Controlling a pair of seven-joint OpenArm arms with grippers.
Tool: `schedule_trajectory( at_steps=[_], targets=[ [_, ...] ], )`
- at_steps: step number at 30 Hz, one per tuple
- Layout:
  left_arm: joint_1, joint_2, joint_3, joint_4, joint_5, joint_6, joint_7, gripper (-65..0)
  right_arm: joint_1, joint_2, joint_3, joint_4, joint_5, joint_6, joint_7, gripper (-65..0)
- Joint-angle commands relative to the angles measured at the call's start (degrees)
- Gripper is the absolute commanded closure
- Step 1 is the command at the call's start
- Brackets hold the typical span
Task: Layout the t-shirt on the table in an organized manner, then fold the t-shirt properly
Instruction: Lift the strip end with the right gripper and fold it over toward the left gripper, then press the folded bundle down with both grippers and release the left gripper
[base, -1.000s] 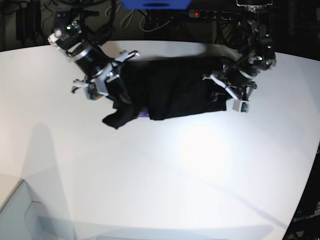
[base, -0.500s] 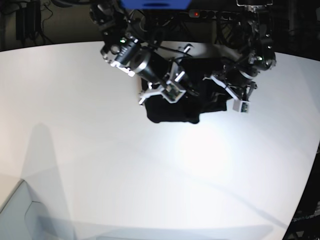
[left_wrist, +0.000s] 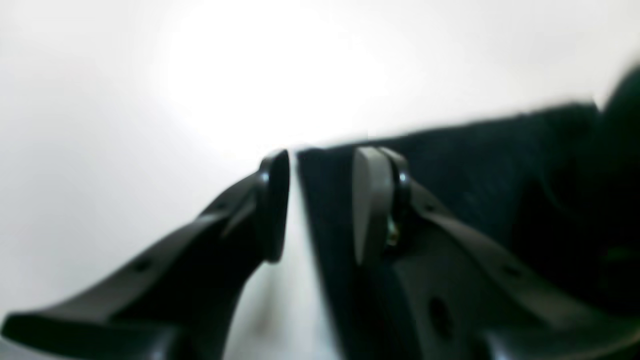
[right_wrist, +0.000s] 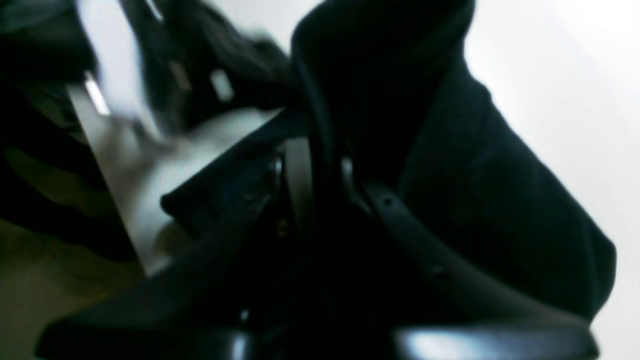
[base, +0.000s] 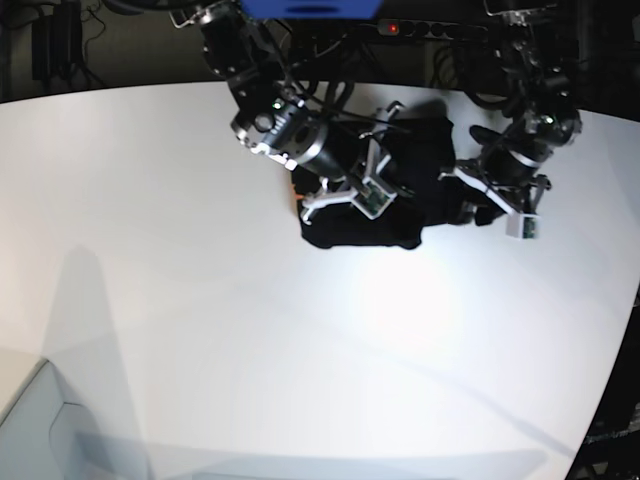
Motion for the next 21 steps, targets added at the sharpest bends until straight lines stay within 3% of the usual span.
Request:
schedule_trajectory(
  at_steps=[1, 6, 10, 21],
  targets=[
    [0.9, -0.2, -1.5, 2.1, -0.7, -0.3, -1.1, -20.9, 1.0, -0.6, 0.0, 1.0, 0.8, 0.0, 1.7, 0.0],
    [4.1, -0.4, -7.0, 2.1, -0.2, -0.3, -1.0, -18.5, 1.3, 0.2, 0.1, 1.3, 0.9, 0.0, 1.7, 0.0],
    [3.4, -1.2, -5.9, -4.9, 4.9, -0.3, -1.0, -0.2, 1.3, 0.2, 0.0, 2.6, 0.9, 0.0, 1.7, 0.0],
    [-0.7, -1.4, 3.9, -10.6, 5.9, -0.3, -1.1, -0.1, 1.0, -1.3, -0.9, 3.7, 1.0, 0.1, 1.5, 0.0]
  ],
)
